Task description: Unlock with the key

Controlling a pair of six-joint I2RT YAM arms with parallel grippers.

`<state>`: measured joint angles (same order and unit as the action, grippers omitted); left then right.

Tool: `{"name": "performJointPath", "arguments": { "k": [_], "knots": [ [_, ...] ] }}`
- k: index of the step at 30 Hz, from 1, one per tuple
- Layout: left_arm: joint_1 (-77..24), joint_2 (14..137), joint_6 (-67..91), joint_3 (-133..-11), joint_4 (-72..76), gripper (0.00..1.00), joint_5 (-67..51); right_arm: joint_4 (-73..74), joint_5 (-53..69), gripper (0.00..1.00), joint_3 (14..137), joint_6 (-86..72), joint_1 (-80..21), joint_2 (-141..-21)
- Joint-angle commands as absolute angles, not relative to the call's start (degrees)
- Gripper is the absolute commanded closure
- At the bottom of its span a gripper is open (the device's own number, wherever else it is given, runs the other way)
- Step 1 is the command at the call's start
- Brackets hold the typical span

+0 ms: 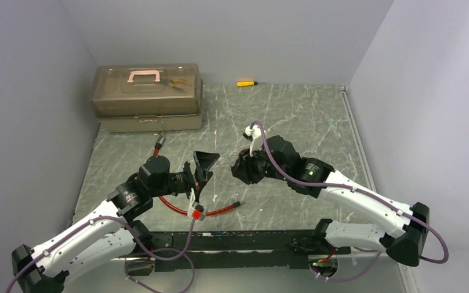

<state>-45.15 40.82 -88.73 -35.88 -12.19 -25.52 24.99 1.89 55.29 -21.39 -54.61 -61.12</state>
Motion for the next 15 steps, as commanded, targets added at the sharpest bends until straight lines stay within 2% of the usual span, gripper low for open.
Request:
{"name": "performJointPath", "arguments": {
  "k": [1, 3, 6, 9, 15],
  "knots": [
    [-47.96, 40.61, -96.82, -35.61, -5.7, 0.05, -24.62, 23.67, 6.97, 0.83, 59.79, -19.59, -55.53, -62.93],
    [-48.89, 40.48, -97.82, -34.82, -3.86, 0.08, -23.45, 23.53, 8.08, 0.83, 60.59, -19.47, -55.6, -63.22],
    [-49.78, 40.12, -98.81, -33.65, 0.84, 0.21, -22.59, 23.96, 9.14, 0.83, 61.9, -19.11, -55.66, -64.14],
    [-50.22, 39.4, -100.58, -33.76, 0.21, 0.27, -22.97, 24.35, 9.48, 0.83, 62.55, -19.05, -55.71, -64.58],
    [-51.01, 39.14, -101.79, -33.52, -3.15, 0.3, -21.54, 24.2, 9.7, 0.84, 63.7, -19.27, -55.9, -64.78]
  ]
}}
